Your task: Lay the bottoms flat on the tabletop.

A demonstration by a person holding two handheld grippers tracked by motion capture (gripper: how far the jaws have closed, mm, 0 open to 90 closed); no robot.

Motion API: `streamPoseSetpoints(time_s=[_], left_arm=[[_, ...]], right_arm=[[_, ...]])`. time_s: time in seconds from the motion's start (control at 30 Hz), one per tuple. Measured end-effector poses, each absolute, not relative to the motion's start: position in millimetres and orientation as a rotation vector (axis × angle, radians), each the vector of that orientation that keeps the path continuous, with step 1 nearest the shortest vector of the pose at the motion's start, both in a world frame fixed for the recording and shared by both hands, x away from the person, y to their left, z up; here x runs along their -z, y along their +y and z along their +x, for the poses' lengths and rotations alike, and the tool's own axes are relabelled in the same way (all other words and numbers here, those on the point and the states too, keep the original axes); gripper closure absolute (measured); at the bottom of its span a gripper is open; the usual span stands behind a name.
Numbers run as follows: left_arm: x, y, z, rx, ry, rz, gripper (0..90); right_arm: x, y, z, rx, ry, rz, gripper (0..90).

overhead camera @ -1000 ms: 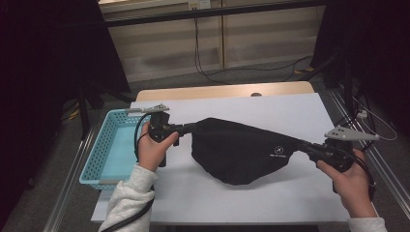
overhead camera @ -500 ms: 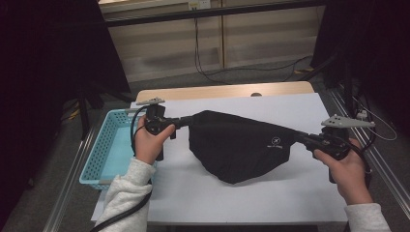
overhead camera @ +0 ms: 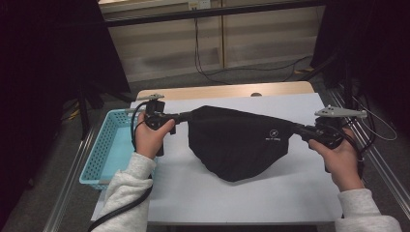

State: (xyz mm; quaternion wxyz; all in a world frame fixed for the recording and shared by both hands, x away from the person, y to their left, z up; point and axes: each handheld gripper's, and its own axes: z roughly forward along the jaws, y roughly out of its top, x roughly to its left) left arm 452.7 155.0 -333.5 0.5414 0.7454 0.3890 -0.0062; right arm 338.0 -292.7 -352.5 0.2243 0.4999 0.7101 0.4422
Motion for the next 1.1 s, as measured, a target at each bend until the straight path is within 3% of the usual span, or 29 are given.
streamPoseSetpoints(time_s=[0.73, 0.97, 1.1], left_arm=[[355, 165, 457, 0.011, 1.028, 1.794, 87.2], [353, 158, 484, 0.026, 1.058, 1.790, 87.3], [335, 150, 516, -0.054, 1.079, 1.706, 87.2]], right_arm=[[375, -278, 364, -1.198, 2.047, 1.350, 86.2], [373, -280, 399, -1.130, 2.114, 1.385, 86.8], [345, -279, 444, -1.101, 1.967, 1.409, 87.2]])
